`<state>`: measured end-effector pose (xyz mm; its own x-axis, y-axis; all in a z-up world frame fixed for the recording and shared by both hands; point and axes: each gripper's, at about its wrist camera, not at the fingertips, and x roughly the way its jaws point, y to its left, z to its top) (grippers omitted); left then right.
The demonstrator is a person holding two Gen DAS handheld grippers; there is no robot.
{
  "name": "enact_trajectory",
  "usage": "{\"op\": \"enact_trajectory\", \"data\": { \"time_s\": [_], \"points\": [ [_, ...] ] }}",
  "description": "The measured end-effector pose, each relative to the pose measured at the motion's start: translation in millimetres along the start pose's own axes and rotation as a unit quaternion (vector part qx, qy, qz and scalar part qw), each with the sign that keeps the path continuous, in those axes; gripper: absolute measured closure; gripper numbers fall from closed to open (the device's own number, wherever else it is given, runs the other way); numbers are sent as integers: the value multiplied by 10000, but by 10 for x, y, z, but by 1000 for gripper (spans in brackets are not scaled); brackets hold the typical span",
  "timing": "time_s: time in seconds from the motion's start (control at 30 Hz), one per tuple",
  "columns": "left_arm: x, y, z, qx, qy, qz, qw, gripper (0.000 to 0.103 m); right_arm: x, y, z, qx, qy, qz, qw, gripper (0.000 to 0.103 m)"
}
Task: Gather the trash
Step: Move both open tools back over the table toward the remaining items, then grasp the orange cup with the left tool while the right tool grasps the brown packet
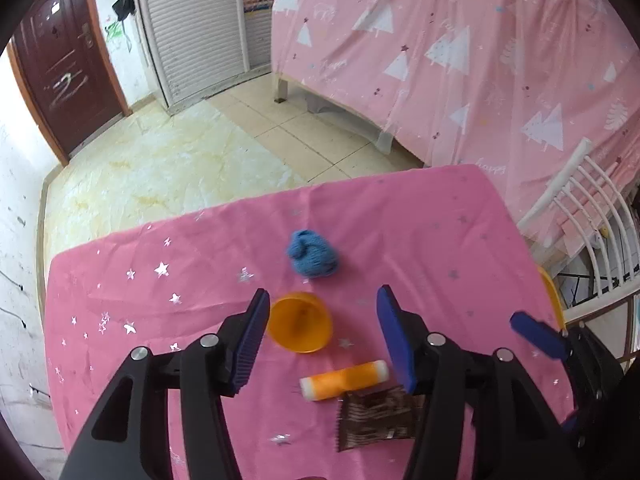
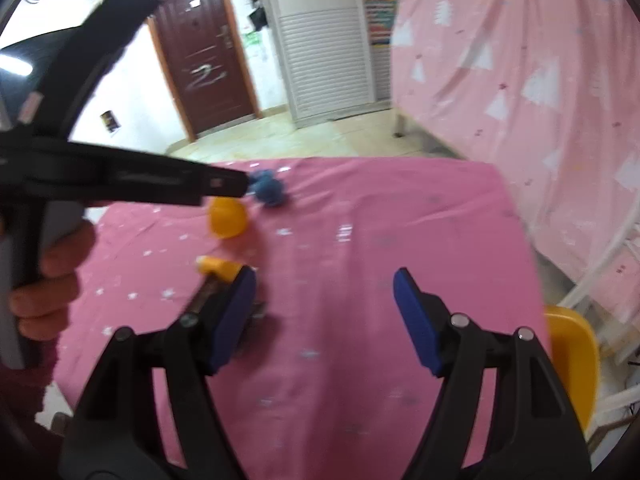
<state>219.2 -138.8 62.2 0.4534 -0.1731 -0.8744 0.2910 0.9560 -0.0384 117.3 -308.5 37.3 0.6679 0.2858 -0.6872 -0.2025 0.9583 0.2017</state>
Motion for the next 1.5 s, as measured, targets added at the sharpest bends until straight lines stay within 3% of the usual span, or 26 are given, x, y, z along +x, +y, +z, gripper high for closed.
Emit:
{"op": "enact_trajectory", "data": {
  "time_s": [0.17, 0.5, 0.73, 0.8, 0.83, 0.87, 0.93, 1.0, 1.07, 1.5],
  "points": [
    [132, 80, -21, -26, 113, -13, 9999, 46, 121, 271, -31, -333, 195, 220, 9990, 27],
    [456, 141, -31, -96, 370, -64, 9992, 44, 314, 596, -118, -733, 568, 357, 9951, 27],
    [554, 129, -62, -10, 402, -121, 9991, 44, 374, 623, -117, -684, 776, 247, 9943, 27],
    [547, 117, -78, 6, 390, -164, 9991, 45, 394, 640, -102, -704, 797, 216, 9941, 27],
    [541, 114, -89, 19, 364, -133, 9992, 53, 397, 664, -103, -756, 804, 167, 9938, 27],
    [533, 111, -102, 31, 336, -85, 9994, 62, 412, 692, -100, -795, 820, 124, 9934, 29],
    [510, 125, -128, 14, 318, -82, 9995, 68, 426, 757, -95, -940, 805, -44, 9923, 36],
    [489, 116, -141, 5, 320, -128, 9994, 68, 421, 798, -93, -1005, 793, -47, 9918, 44],
    [473, 120, -161, -2, 315, -142, 9994, 68, 410, 824, -88, -1025, 774, -25, 9917, 59],
    [206, 192, -178, -114, 130, -270, 9995, 68, 146, 817, -111, -838, 443, 184, 9953, 78]
  ]
}}
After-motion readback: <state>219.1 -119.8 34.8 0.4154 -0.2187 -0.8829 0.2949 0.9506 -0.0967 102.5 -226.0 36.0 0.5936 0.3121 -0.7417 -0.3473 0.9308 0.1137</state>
